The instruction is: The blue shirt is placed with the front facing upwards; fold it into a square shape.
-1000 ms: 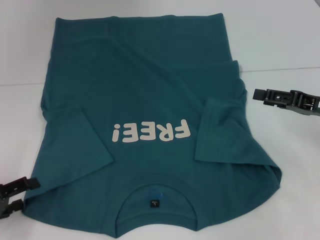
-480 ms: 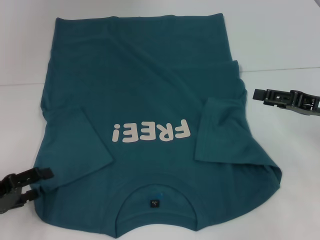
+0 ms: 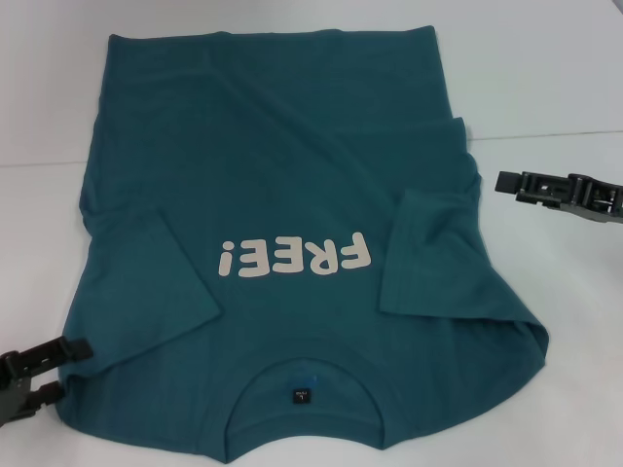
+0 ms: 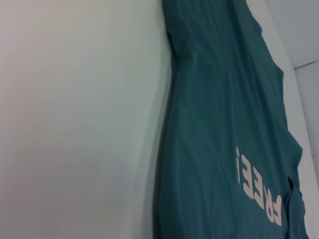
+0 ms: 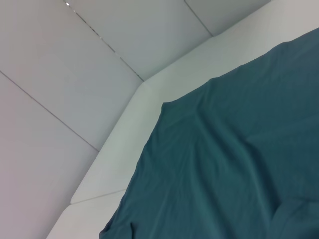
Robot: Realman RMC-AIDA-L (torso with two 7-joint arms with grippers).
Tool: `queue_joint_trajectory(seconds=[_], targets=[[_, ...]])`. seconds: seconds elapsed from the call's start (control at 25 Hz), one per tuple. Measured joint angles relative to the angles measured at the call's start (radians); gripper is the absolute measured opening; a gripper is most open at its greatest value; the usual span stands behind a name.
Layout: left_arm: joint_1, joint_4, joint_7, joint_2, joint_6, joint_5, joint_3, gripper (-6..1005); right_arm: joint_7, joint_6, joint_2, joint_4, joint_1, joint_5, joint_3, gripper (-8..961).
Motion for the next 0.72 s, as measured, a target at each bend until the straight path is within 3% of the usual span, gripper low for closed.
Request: queue_joint_trajectory(seconds=[0.72], targets=[[0.037,0.036,-0.015,-0.005,0.040,0.004,-0.007,869,-0.003,0.002,0.000,0.000,-0.001,0.000,0.010,671]])
